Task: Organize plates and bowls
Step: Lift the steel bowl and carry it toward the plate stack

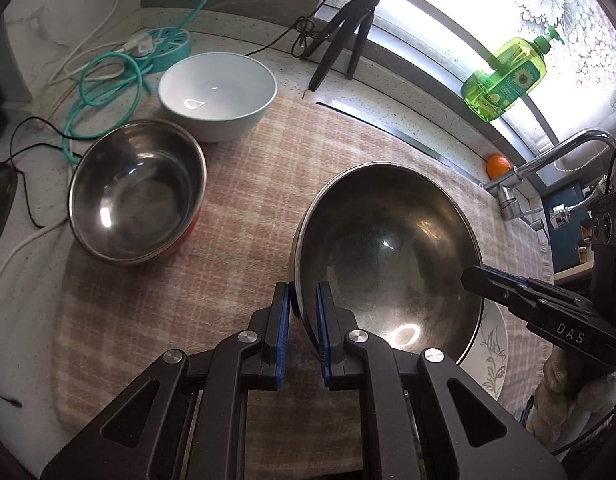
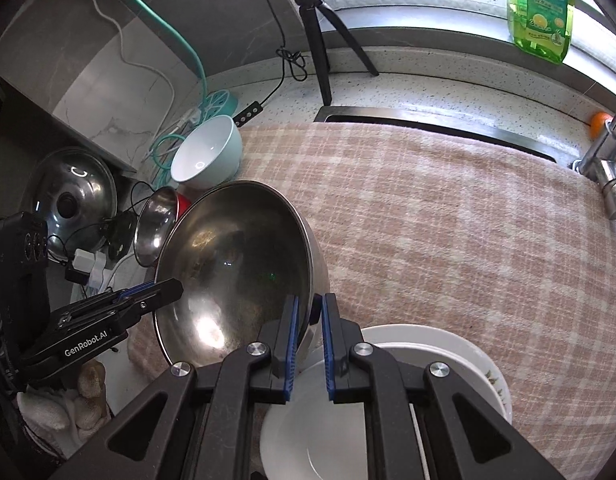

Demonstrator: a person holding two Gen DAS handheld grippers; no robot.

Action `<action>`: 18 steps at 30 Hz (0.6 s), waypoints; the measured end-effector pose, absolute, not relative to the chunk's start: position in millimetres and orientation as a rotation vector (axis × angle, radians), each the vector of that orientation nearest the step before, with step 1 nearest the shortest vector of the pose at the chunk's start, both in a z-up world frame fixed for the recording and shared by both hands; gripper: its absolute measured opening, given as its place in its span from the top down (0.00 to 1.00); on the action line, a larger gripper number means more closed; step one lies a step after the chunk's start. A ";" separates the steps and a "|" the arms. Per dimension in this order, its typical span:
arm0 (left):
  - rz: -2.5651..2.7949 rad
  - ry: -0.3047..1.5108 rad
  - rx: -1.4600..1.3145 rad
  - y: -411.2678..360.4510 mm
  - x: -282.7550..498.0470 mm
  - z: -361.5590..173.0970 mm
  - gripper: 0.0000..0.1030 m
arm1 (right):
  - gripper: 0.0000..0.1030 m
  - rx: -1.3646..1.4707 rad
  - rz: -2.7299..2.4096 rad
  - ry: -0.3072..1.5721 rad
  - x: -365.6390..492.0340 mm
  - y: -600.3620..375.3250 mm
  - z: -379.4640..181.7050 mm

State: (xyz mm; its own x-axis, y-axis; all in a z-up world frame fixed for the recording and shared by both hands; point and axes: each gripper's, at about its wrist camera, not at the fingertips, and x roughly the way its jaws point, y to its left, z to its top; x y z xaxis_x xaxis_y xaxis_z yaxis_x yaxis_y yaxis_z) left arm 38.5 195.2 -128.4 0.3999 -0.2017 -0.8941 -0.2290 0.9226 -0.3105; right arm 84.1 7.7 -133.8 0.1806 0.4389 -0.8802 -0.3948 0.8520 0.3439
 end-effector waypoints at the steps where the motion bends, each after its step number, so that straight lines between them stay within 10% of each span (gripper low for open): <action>1: 0.024 1.171 -0.421 196.9 36.2 -128.9 0.89 | 0.90 0.041 0.594 1.263 81.4 9.8 -135.7; 18: 0.087 1.212 -0.505 226.5 -12.9 -152.5 0.89 | 0.89 -0.004 0.668 1.347 40.6 38.2 -166.8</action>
